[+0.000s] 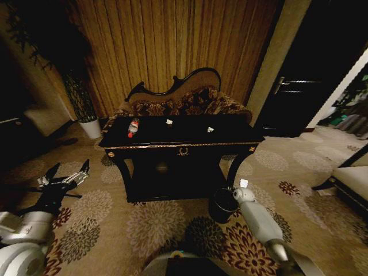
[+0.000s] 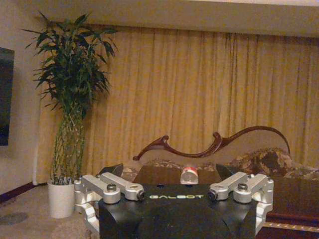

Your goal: Move to the front of the table and place the trash on the table into the trash bin.

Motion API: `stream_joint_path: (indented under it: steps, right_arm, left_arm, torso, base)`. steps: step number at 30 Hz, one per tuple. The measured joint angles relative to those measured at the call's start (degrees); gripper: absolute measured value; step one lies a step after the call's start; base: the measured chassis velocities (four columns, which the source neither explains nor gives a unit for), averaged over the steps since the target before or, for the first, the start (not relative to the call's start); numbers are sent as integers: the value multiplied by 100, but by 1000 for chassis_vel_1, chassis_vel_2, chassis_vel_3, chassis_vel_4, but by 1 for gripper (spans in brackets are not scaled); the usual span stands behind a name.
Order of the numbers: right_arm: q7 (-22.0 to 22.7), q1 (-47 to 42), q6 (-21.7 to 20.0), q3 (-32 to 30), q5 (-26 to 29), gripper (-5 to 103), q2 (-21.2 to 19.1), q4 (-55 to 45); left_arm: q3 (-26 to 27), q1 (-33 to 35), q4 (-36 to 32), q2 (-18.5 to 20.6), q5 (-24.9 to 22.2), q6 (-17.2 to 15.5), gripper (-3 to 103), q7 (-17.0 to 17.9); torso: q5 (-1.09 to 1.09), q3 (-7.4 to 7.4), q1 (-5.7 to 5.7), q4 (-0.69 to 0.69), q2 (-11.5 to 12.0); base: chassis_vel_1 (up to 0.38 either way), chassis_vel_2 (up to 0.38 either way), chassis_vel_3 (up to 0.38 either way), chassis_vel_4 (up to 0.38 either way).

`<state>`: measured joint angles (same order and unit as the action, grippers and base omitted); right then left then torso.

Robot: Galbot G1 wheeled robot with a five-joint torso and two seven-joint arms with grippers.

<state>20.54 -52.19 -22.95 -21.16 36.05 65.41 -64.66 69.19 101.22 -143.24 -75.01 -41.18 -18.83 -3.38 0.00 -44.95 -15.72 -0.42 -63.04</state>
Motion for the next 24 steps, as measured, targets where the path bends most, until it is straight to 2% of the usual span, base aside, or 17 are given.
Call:
stream_joint_path:
  steps: [1, 2, 5, 6, 9, 12, 13, 17, 18, 19, 20, 21, 24]
  right_arm:
    - [-285, -184, 349, -37, 3, 100, -80, -283]
    - [-285, -184, 349, -37, 3, 100, -80, -283]
    - [-859, -625, 922, -158, 38, 100, -262, -901]
    - [-859, -625, 922, -158, 38, 100, -262, -901]
    - [-1248, -1028, 1509, -277, 12, 100, -442, -1496]
    - [-1301, -1099, 1615, -313, 7, 100, -485, -1649]
    - [-1347, -1240, 1737, -399, 43, 100, -591, -2044]
    - [-1285, -1555, 1735, -581, 104, 100, -816, -3041]
    - [-1285, -1555, 1735, -581, 104, 100, -816, -3041]
    - [-1195, -1612, 1651, -610, 83, 100, -850, -3217]
    - [-692, -1910, 1119, -784, 162, 100, -1013, -4349]
    - [-692, -1910, 1119, -784, 162, 100, -1013, -4349]
    - [-495, -2123, 928, -907, 269, 100, -1085, -5207]
  left_arm:
    - [-13, -19, 0, 0, -10, 38, 100, -2]
    - [-13, -19, 0, 0, -10, 38, 100, -2]
    - [-23, -61, 0, 13, -40, 140, 100, -10]
    - [-23, -61, 0, 13, -40, 140, 100, -10]
    - [-23, -90, 0, 20, -85, 206, 100, -16]
    - [-21, -92, 0, 23, -93, 209, 100, -17]
    - [-13, -94, 0, 38, -103, 211, 100, -16]
    - [5, -94, 0, 53, -115, 202, 100, -11]
    - [5, -94, 0, 53, -115, 202, 100, -11]
    - [7, -93, 0, 53, -116, 195, 100, -3]
    - [13, -113, 0, 51, -155, 144, 100, 56]
    - [13, -113, 0, 51, -155, 144, 100, 56]
    - [30, -139, 0, 71, -200, 87, 100, 85]
  torso:
    - [0, 0, 0, 1, 0]
    - [0, 0, 0, 1, 0]
    - [0, 0, 0, 0, 0]
    - [0, 0, 0, 0, 0]
    - [1, 0, 0, -1, 0]
    - [1, 0, 0, -1, 0]
    - [0, 0, 0, 0, 0]
    - [-1, 0, 0, 1, 0]
    - [-1, 0, 0, 1, 0]
    - [-1, 0, 0, 1, 0]
    - [-2, 0, 0, 0, 0]
    - [-2, 0, 0, 0, 0]
    - [-2, 0, 0, 0, 0]
  base:
    - [0, 0, 0, 0]
    - [0, 0, 0, 0]
    - [0, 0, 0, 0]
    - [0, 0, 0, 0]
    - [0, 0, 0, 0]
    - [0, 0, 0, 0]
    - [0, 0, 0, 0]
    - [0, 0, 0, 0]
    - [0, 0, 0, 0]
    - [0, 0, 0, 0]
    - [0, 0, 0, 0]
    - [0, 0, 0, 0]
    - [0, 0, 0, 0]
